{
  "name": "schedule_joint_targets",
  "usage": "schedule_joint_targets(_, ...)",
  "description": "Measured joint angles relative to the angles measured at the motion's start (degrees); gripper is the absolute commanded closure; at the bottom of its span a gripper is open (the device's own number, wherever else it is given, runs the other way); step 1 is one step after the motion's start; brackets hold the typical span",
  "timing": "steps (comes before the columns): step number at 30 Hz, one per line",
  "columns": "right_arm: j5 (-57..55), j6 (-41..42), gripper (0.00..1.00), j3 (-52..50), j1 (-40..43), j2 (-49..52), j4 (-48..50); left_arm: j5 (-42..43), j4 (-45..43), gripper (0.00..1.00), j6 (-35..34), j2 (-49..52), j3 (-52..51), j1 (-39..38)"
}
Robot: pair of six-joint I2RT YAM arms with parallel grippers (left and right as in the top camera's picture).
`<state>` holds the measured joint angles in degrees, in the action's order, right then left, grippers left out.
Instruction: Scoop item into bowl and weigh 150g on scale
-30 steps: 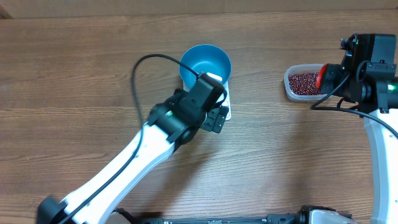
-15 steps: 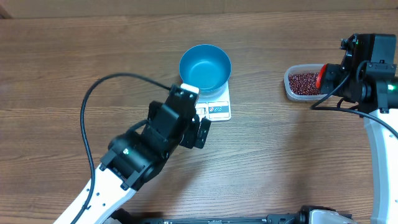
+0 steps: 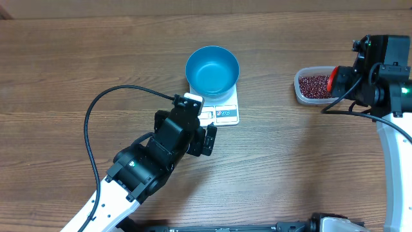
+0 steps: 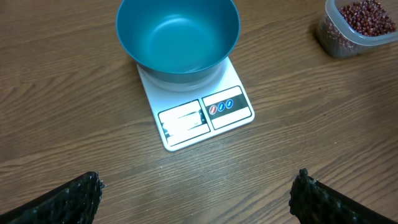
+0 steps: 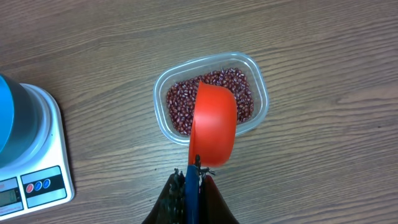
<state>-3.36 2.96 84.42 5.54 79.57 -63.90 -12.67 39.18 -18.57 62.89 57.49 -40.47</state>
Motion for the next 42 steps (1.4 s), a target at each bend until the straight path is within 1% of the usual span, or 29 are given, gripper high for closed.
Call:
schedule_joint_targets(9, 0.0, 0.0, 0.96, 0.0, 0.0, 0.0, 0.0, 0.0, 0.0, 0.00, 0.0, 0.7, 0.0, 0.0)
schedule_joint_targets(42, 0.0, -0.2, 0.96, 0.0, 0.0, 0.0, -0.8, 0.0, 0.0, 0.01, -0.6, 8.3, 0.0, 0.0)
